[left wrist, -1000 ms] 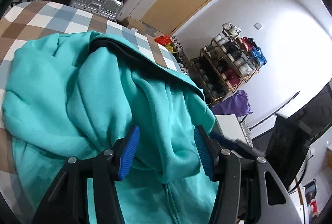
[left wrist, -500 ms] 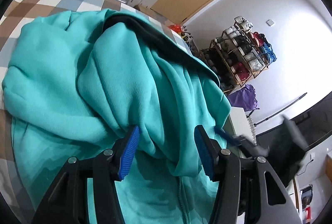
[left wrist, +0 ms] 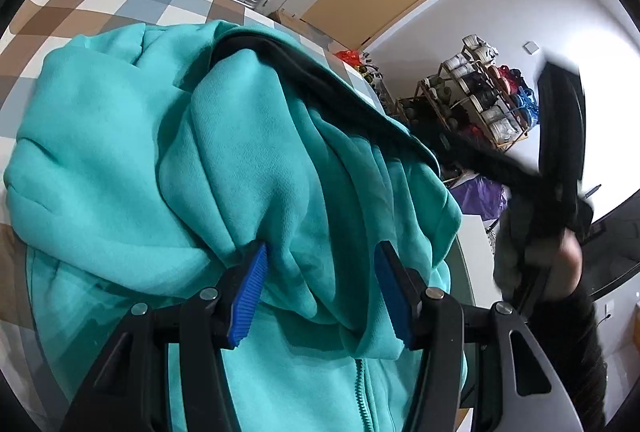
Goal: Fold large clothes
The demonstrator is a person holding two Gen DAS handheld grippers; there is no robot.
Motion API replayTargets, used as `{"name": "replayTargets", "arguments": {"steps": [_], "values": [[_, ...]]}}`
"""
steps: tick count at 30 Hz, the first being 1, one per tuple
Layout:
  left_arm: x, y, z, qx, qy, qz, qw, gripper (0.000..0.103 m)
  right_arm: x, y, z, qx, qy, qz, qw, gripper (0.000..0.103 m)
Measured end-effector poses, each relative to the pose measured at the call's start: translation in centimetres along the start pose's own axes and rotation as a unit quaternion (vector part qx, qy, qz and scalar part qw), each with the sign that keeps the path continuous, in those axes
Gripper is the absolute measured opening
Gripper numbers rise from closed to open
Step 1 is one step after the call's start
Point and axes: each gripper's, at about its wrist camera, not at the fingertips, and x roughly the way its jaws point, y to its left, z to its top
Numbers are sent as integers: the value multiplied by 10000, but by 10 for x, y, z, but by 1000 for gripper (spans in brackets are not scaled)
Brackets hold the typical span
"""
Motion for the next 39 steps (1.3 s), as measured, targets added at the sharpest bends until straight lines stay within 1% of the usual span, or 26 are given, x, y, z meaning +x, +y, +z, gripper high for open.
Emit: {"name": "replayTargets", "arguments": {"steps": [2,5,6,7,8,9,11,15,17,19,20,22,24,26,27,28,29,30,31,32,33,34,35,36,37,39], "values": [[0,-2,-3,72,5,28,10000,50,9,18,15,-332,-61,47,9994,60],[-4,-7,-6,272,11,103,9996,50,45,42,32,-788,135,-56,9968,55],[-5,-8,-7,348,26,149,9993,50,55,49,32,-826,311,-9,9961,46],[-8,-10,-8,432,17,192,9989,50,67,52,30,-815,555,232,9949,11],[-10,-10,-10,506,16,225,9985,50,74,56,24,-827,802,412,9925,7],[-12,-10,-10,569,23,229,9981,50,74,59,19,-942,852,413,9910,7],[-18,-6,-11,592,-3,242,9980,50,63,66,7,-1228,640,417,9895,7],[-29,3,-12,486,-23,252,9985,50,31,53,-24,-1054,120,878,9905,7],[-31,6,-12,451,-16,272,9986,50,28,53,-36,-1098,50,1018,9887,7],[-30,7,-12,437,-17,300,9986,50,38,55,-46,-1059,185,1022,9889,8],[-29,8,-13,422,-19,312,9986,50,40,52,-50,-983,152,1062,9894,9],[-27,9,-14,390,10,340,9987,50,43,46,-48,-754,131,1196,9899,10],[-26,10,-16,319,36,327,9989,50,56,42,-46,-424,449,1271,9900,11],[-21,11,-10,244,91,337,9991,50,62,45,-43,-423,672,1056,9912,12],[-21,12,-10,193,108,316,9993,50,59,47,-37,-468,696,1037,9911,13],[-21,14,-9,151,128,299,9994,50,52,48,-29,-497,601,1075,9911,15],[-22,16,-8,85,151,302,9994,50,45,48,-23,-473,477,1086,9918,24],[-23,16,-8,34,143,296,9995,50,34,47,-12,-424,270,1144,9922,30],[-25,17,-8,4,130,279,9995,50,25,47,-4,-403,61,1207,9919,48],[-26,18,-7,-25,118,266,9996,50,18,49,5,-429,-159,1152,9923,66],[-27,19,-6,-51,101,264,9996,50,14,53,11,-484,-305,977,9936,70],[-29,20,-6,-78,79,260,9996,50,13,60,18,-589,-425,782,9943,70],[-30,20,-6,-106,66,258,9996,50,16,67,25,-696,-406,713,9942,70],[-30,21,-5,-135,65,256,9996,50,21,74,31,-732,-331,758,9939,70],[-31,22,-5,-168,63,241,9995,50,27,79,35,-754,-256,791,9937,66],[-32,22,-6,-184,42,237,9995,50,44,95,44,-841,-92,628,9944,64]]}}
